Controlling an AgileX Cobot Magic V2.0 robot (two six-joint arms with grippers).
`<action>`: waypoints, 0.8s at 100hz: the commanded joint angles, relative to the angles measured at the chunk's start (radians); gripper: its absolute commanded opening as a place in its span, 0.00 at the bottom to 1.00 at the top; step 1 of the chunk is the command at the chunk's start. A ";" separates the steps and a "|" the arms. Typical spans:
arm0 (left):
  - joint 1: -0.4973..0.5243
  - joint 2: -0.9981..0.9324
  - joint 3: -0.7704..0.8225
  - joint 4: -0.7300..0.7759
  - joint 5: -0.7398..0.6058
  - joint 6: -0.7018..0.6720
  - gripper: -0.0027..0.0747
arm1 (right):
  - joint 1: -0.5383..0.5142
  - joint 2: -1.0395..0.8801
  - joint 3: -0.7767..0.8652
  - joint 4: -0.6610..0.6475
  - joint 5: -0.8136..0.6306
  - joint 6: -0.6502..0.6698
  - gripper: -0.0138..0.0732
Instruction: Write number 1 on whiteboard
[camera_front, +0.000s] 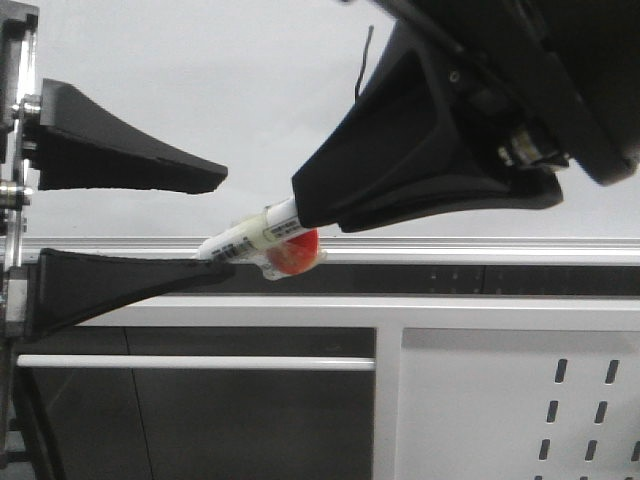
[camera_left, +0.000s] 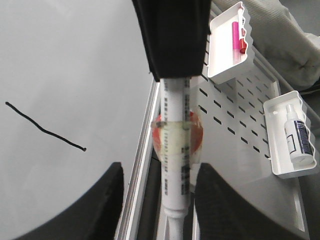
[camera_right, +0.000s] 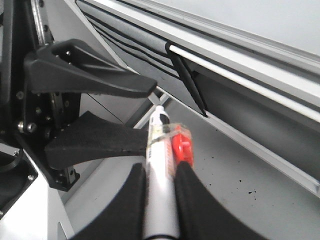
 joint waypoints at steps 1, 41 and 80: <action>-0.007 -0.011 -0.028 -0.025 -0.060 -0.003 0.43 | -0.007 -0.013 -0.037 -0.002 -0.033 -0.008 0.10; -0.007 -0.011 -0.028 -0.025 -0.054 -0.003 0.43 | -0.007 -0.013 -0.070 -0.002 -0.008 -0.008 0.10; -0.007 -0.011 -0.028 -0.058 -0.054 -0.003 0.36 | -0.005 -0.013 -0.070 -0.002 0.013 -0.008 0.10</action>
